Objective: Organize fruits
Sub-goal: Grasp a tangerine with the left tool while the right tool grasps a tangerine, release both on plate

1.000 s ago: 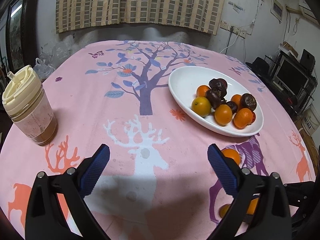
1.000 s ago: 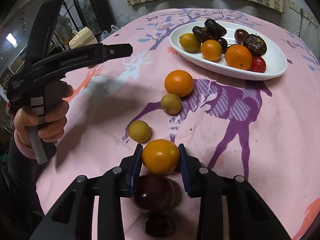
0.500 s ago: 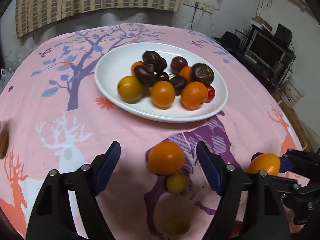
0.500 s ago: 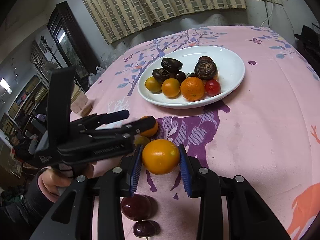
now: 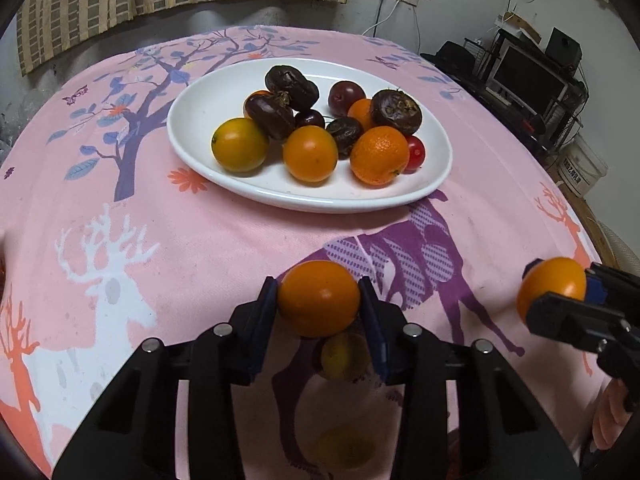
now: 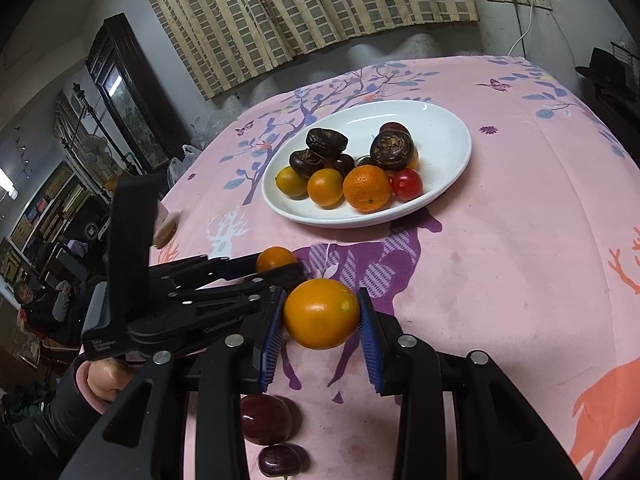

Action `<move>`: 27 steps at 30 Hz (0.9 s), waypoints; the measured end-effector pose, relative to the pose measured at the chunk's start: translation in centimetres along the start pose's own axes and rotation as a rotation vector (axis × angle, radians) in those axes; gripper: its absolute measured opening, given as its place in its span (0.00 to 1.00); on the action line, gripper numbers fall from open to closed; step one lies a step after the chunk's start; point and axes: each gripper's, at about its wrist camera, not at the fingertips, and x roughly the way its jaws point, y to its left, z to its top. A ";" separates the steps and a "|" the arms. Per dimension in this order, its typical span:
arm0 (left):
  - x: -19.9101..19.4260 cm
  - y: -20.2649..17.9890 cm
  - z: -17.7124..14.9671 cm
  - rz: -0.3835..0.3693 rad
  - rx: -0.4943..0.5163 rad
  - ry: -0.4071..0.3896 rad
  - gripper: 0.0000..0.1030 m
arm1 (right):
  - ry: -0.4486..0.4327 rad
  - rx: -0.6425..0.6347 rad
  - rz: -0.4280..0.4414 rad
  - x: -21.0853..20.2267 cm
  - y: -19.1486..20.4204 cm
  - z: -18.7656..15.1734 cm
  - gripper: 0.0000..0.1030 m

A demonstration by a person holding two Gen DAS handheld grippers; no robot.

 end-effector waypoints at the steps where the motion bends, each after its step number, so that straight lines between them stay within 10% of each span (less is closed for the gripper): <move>1: -0.2 0.1 -0.1 -0.008 -0.005 -0.002 0.39 | 0.003 0.000 -0.004 0.1 0.0 0.0 0.35; 16: -5.1 4.7 6.9 -0.024 -0.111 -0.246 0.39 | -0.264 -0.089 -0.186 2.4 1.2 4.8 0.35; 27: 2.6 8.1 14.1 0.012 -0.133 -0.158 0.39 | -0.232 -0.087 -0.166 8.9 0.0 11.0 0.35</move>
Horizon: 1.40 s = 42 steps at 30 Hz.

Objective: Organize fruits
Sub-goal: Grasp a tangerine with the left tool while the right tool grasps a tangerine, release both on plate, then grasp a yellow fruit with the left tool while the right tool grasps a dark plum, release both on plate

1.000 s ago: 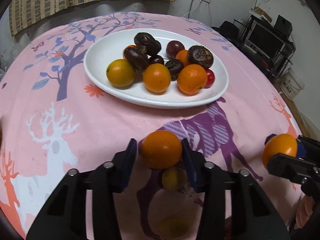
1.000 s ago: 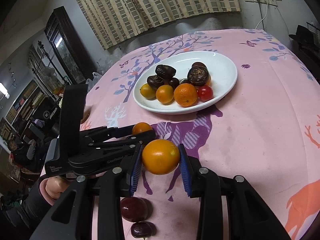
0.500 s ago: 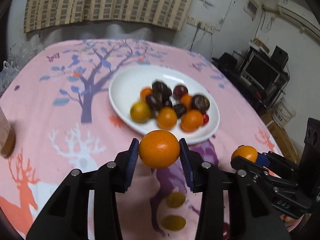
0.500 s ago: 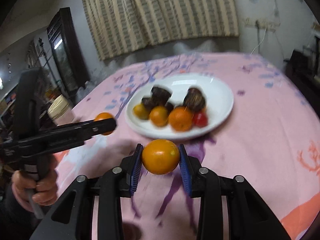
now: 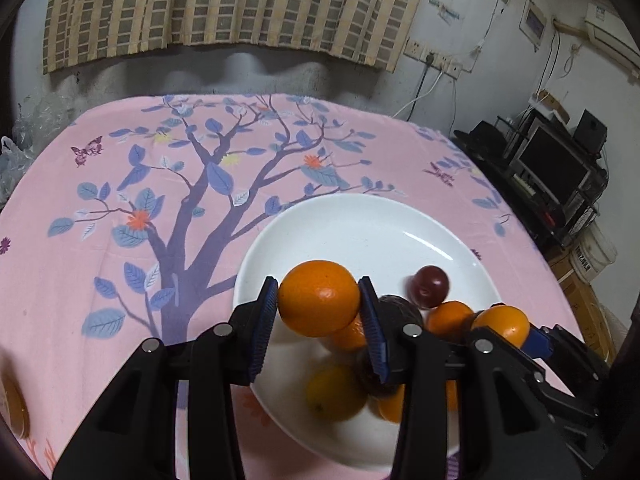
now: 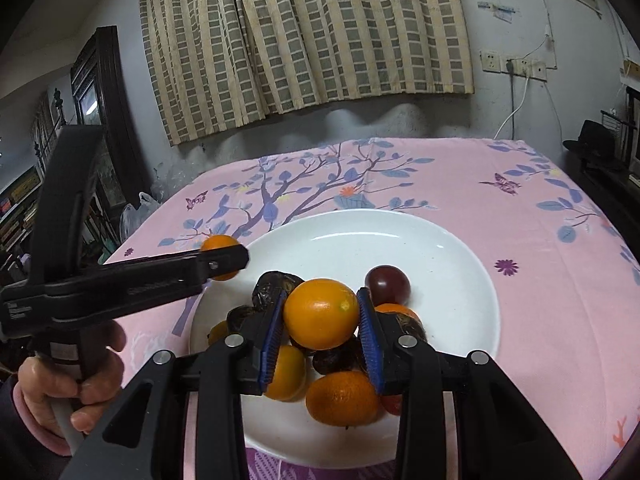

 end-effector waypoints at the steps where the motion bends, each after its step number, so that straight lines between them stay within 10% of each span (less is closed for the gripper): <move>1: 0.5 0.0 0.0 0.013 0.005 0.016 0.47 | 0.006 0.001 -0.001 0.1 0.0 0.0 0.43; 4: -0.5 0.1 -0.4 0.054 0.012 -0.024 0.83 | -0.007 0.007 0.010 -1.2 0.0 0.0 0.53; 9: -5.2 0.4 -2.2 0.053 0.010 -0.053 0.92 | -0.008 -0.026 0.056 -4.6 1.1 0.0 0.60; 21: -12.1 2.7 -13.6 0.128 -0.039 -0.043 0.94 | 0.286 -0.162 0.158 -10.3 3.6 -9.8 0.67; 42: -12.4 3.3 -14.2 0.171 -0.047 -0.046 0.94 | 0.421 -0.365 0.177 -11.5 7.0 -14.7 0.58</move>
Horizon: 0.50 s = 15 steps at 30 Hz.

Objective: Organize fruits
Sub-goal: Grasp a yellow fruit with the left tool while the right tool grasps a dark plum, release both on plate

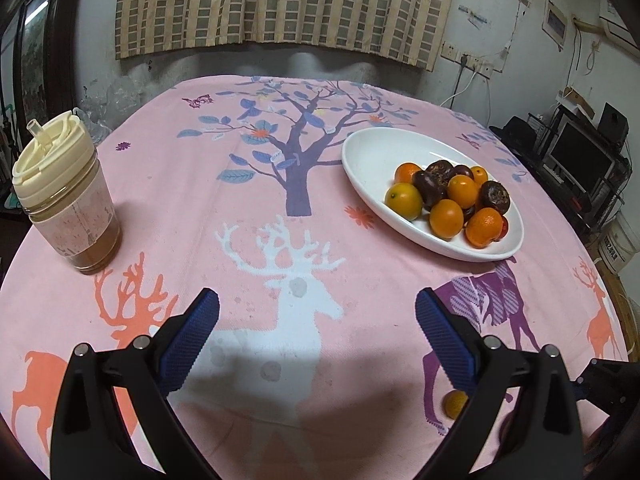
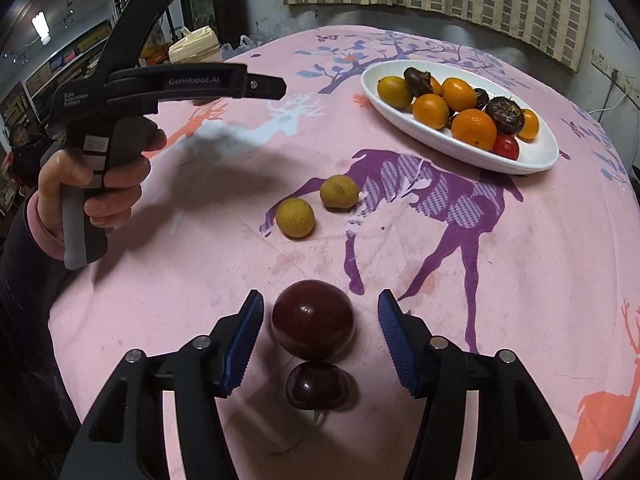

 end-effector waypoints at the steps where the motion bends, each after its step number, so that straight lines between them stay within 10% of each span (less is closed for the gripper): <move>1: 0.0 0.0 0.0 0.001 0.001 0.001 0.94 | 0.008 -0.001 0.001 0.2 0.0 -0.1 0.58; 15: 0.3 -0.6 -0.3 -0.019 0.022 0.023 0.94 | -0.022 0.095 0.040 -0.2 -1.9 0.0 0.39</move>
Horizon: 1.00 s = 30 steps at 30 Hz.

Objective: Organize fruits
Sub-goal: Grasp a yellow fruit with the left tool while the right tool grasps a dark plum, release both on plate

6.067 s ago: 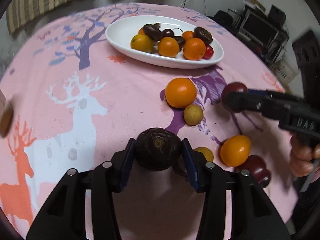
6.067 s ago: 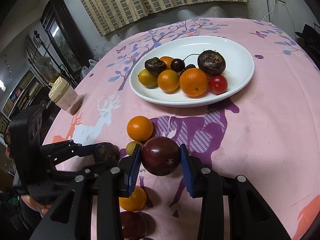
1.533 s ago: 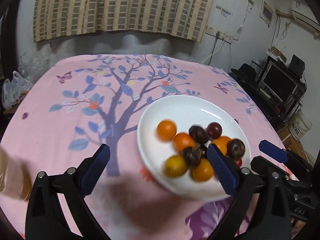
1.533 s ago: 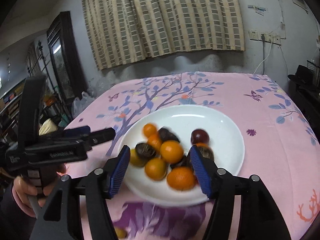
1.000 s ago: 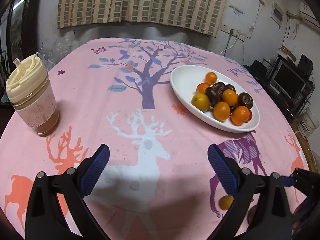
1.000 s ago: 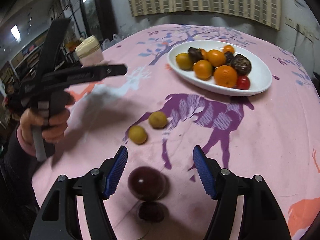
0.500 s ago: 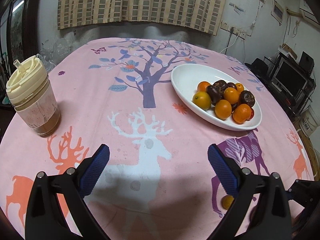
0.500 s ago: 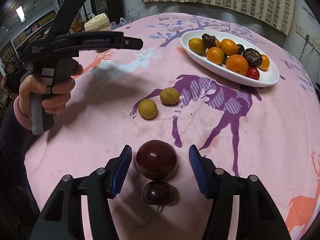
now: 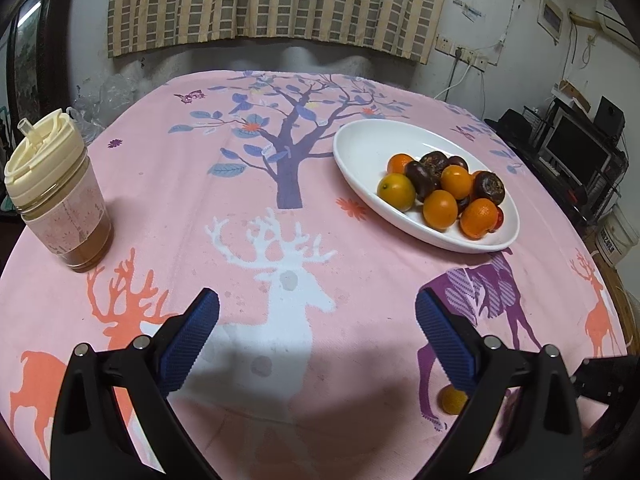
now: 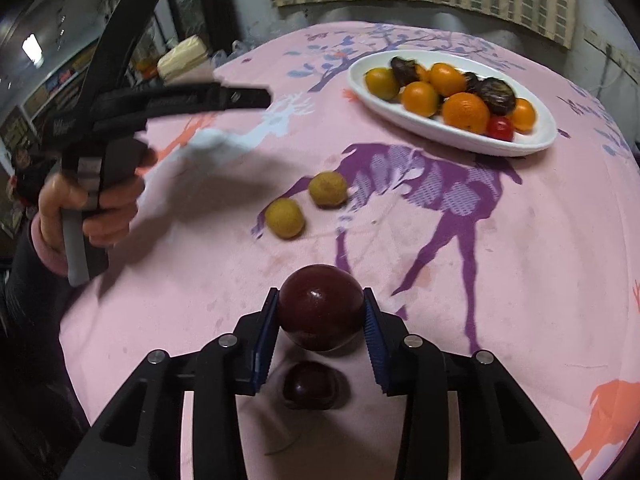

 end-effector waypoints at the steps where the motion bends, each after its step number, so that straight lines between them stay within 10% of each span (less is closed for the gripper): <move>1: 0.0 -0.1 -0.1 -0.005 0.007 0.002 0.94 | -0.029 0.038 0.001 -0.4 -0.7 0.2 0.39; 11: -0.9 -6.1 -3.5 -0.245 0.287 0.095 0.93 | -0.137 0.250 -0.054 -2.4 -5.3 0.4 0.39; 17: -0.4 -9.0 -5.8 -0.266 0.418 0.136 0.61 | -0.125 0.236 -0.063 -2.0 -5.0 0.4 0.40; 30: 1.0 -9.2 -6.1 -0.247 0.424 0.172 0.34 | -0.111 0.221 -0.072 -1.7 -4.7 0.3 0.40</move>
